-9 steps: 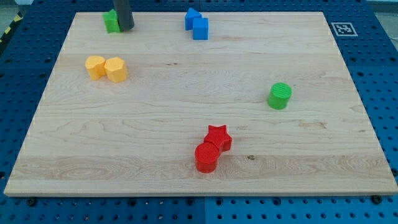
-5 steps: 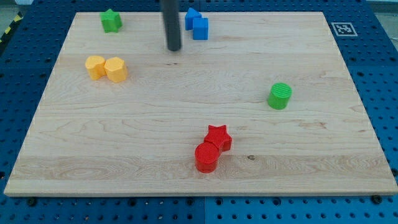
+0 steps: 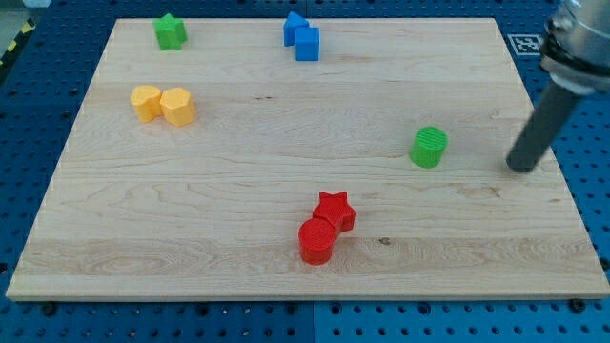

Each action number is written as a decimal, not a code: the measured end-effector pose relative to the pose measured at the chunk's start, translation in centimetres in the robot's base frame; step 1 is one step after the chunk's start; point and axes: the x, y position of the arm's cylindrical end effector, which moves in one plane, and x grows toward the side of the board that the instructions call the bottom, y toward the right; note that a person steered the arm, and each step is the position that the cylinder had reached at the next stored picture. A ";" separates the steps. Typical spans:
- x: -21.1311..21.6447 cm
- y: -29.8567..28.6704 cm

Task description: Point at the green circle

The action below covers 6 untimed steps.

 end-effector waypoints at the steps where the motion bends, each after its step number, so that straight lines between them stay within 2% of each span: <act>1: 1.3 -3.2; 2: 1.2 -4.9; 4: -2.8 -6.5; 6: -2.8 -8.8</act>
